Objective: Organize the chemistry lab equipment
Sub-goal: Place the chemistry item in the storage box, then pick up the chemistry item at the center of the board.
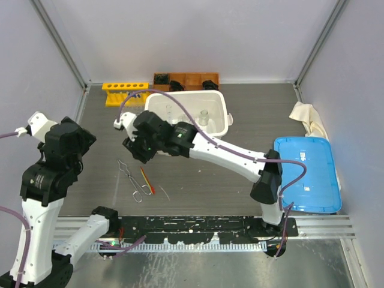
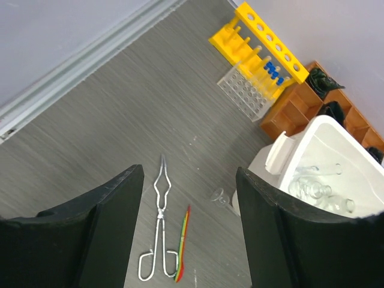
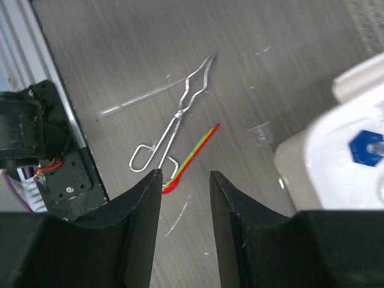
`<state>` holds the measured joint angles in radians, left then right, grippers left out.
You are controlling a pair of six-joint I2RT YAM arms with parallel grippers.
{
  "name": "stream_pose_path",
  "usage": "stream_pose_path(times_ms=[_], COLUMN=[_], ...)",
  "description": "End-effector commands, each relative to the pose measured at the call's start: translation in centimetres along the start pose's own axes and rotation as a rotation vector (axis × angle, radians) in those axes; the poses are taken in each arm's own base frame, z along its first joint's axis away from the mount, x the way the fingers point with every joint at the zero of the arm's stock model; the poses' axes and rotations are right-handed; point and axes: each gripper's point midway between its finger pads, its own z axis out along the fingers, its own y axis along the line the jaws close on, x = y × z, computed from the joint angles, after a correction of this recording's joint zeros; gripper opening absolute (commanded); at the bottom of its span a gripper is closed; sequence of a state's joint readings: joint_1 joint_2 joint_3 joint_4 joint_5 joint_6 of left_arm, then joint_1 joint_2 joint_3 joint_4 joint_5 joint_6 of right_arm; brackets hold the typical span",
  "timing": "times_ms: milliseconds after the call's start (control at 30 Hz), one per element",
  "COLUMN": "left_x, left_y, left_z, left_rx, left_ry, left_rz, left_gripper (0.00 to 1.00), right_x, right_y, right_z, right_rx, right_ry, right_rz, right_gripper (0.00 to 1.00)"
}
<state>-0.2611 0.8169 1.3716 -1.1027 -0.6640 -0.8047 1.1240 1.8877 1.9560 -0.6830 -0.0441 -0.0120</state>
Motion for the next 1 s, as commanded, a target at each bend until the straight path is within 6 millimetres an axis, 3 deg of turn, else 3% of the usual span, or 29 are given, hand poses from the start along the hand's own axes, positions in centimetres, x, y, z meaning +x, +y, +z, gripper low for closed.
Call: stream_pose_path(times_ms=[0,233,467,600,967], left_x=[-2.5,-2.8,-1.8,-1.9,-1.4], left_y=[2.0,2.0,1.4,0.8,0.7], left_z=[-1.7,-3.3,-3.6,-3.6,-3.7], left_rx=[-0.048,0.008,0.055,0.072,0.080], left_ry=[-0.080,-0.065,-0.012,-0.002,0.021], left_rz=[-0.012,-0.031,-0.043,-0.035,-0.022], left_gripper=[0.65,0.64,0.63,0.62,0.62], right_x=[1.2,5.1,4.5,5.8,9.0], right_y=[2.4,3.6,3.7,4.0,3.3], right_z=[1.8,7.6,12.7,15.5,18.5], right_rx=[-0.039,-0.033,-0.007,0.008,0.081], right_ry=[0.067,0.136,0.132,0.163,0.203], right_rz=[-0.021,0.114,0.177,0.214,0.245], right_gripper=[0.45,0.52,0.56,0.57,0.55])
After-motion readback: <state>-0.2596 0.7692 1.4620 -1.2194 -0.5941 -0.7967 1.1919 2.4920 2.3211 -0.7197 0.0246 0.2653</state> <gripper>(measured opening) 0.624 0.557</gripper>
